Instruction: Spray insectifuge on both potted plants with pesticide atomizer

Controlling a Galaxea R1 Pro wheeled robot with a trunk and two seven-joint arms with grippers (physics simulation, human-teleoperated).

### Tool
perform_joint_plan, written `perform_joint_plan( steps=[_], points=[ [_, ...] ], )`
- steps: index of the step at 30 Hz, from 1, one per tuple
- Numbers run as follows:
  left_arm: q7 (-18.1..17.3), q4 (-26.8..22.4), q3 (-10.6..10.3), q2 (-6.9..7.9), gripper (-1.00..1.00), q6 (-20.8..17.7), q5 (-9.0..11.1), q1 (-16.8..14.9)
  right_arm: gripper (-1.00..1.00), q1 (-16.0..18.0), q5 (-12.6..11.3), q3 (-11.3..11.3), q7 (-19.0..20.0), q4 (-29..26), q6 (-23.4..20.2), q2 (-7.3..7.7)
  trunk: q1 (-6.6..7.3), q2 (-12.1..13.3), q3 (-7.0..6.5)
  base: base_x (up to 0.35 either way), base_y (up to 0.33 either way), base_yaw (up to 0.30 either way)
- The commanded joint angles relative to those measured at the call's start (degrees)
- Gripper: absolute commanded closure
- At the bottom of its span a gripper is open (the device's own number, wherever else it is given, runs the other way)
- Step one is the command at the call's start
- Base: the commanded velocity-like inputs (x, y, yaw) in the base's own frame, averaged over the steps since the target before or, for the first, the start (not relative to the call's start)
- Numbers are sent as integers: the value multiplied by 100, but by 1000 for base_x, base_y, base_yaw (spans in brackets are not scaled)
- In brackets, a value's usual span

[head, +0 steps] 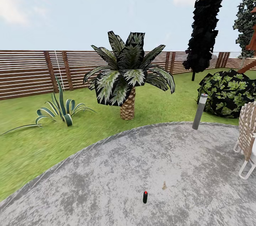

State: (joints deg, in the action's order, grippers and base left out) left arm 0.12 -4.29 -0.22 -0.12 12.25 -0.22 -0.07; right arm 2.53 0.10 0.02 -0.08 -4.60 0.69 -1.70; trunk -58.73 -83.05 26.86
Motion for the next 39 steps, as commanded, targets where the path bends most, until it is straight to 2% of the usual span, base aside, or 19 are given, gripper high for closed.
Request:
perform_joint_plan(
  steps=[1,4,5,8,11,13,17,20,26,28,29,32,39],
  points=[
    [3,-47,-3,-2,-100,240,1,2,-100,2,-3,-1,-1,5,59,-3,0,-3,6,0,0,0],
    [-2,-215,-4,-10,-100,531,-2,-5,-100,2,-3,-11,-2,6,357,-5,0,-3,6,0,0,0],
    [-2,-341,-4,-12,-100,587,-3,-8,-100,2,-2,-19,-9,-2,596,-2,0,-3,6,0,0,0],
    [-3,-537,-6,-10,-100,633,0,-11,-100,2,-6,-31,-17,-48,1071,9,0,-3,6,0,0,0],
    [-14,-722,-19,-4,-100,656,-22,-44,-100,2,-5,-35,-24,-370,1583,17,0,-3,6,0,0,0],
    [-18,-831,-28,10,-100,660,-38,-72,-100,2,1,-36,-26,-654,1756,54,0,-3,6,0,0,0],
    [-7,-1125,-21,75,-100,669,-54,-234,-100,7,-1,-44,-27,-920,1870,245,0,-3,6,0,0,0],
    [2,-1336,4,147,-100,666,-24,-455,-100,10,-7,-45,-32,-1123,1892,321,0,-3,6,0,0,0],
    [1,-1424,8,238,-100,659,-17,-890,-100,21,-12,-121,-181,-1724,1909,487,0,-3,6,0,0,0],
    [-1,-1423,6,285,-100,646,-22,-1067,-100,40,-11,-145,-226,-1961,1906,505,0,-3,6,0,0,0],
    [-6,-1420,10,356,-100,646,-13,-1216,-100,98,-11,-156,-249,-2173,1903,513,0,-3,6,0,0,0],
    [-30,-1415,7,448,-100,666,4,-1345,-100,341,-4,-166,-267,-2392,1900,519,0,-3,6,0,0,0],
    [-85,-1361,28,449,-100,670,14,-1387,-100,533,-6,-168,-265,-2405,1900,522,0,-3,6,0,0,0]
  ],
)
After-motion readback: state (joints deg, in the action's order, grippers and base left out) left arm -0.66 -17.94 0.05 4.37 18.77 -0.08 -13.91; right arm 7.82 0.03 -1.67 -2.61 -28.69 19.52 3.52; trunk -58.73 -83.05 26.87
